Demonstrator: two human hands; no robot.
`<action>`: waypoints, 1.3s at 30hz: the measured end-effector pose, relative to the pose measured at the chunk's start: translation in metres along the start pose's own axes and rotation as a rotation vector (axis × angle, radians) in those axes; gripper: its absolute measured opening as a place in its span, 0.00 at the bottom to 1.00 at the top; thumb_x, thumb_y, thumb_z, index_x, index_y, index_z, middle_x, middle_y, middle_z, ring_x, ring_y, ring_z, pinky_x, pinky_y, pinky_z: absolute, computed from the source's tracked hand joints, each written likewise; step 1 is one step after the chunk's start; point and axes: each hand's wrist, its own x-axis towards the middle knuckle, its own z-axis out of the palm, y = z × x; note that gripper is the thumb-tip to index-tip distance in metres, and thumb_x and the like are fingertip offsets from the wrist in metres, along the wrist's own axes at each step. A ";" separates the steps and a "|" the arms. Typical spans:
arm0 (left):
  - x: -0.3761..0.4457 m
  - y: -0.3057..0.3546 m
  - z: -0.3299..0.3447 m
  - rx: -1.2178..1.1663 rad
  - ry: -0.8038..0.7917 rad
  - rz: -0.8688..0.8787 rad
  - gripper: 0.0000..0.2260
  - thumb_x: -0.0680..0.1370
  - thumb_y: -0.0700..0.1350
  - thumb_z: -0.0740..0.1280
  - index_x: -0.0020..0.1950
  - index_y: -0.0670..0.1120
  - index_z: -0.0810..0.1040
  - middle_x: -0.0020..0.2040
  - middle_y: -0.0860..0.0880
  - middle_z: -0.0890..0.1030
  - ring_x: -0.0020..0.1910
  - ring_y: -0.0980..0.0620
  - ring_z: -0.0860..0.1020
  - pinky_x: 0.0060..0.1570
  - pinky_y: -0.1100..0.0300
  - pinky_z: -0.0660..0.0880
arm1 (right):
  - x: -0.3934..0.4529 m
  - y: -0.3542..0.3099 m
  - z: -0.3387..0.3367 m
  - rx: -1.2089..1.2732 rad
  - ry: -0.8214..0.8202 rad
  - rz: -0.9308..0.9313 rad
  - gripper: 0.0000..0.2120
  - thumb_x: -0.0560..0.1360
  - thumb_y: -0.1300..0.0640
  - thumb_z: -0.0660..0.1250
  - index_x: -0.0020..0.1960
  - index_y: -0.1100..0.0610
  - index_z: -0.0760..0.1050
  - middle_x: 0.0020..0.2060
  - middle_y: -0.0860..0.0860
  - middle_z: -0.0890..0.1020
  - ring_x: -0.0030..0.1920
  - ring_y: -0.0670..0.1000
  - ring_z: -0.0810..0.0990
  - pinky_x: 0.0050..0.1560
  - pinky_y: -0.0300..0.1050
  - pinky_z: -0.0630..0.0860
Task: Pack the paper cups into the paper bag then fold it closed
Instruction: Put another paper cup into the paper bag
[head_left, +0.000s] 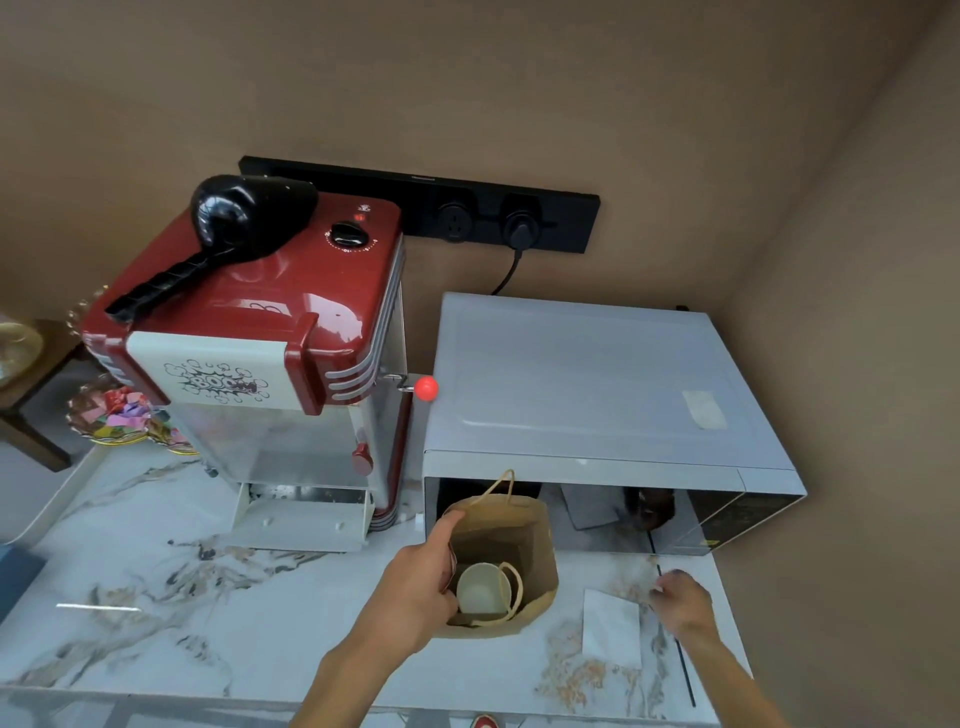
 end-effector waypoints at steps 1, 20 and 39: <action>0.000 0.000 0.000 0.000 0.003 -0.003 0.41 0.75 0.33 0.68 0.79 0.60 0.53 0.39 0.53 0.72 0.38 0.54 0.74 0.47 0.58 0.81 | 0.003 0.007 0.006 -0.008 0.041 0.053 0.08 0.75 0.64 0.65 0.52 0.68 0.74 0.50 0.64 0.79 0.50 0.62 0.78 0.53 0.50 0.77; -0.001 0.004 0.000 -0.012 0.019 -0.021 0.41 0.76 0.33 0.69 0.80 0.59 0.53 0.36 0.56 0.71 0.37 0.55 0.75 0.49 0.60 0.80 | -0.061 0.022 -0.003 0.234 -0.045 -0.051 0.05 0.78 0.65 0.61 0.44 0.62 0.68 0.39 0.60 0.77 0.41 0.60 0.76 0.43 0.48 0.71; 0.001 -0.004 -0.001 -0.060 0.011 0.077 0.41 0.72 0.32 0.65 0.78 0.59 0.55 0.37 0.53 0.71 0.35 0.55 0.72 0.36 0.60 0.72 | -0.177 -0.199 -0.054 -0.360 -0.366 -1.027 0.12 0.81 0.60 0.58 0.42 0.60 0.75 0.46 0.53 0.76 0.42 0.50 0.77 0.45 0.44 0.76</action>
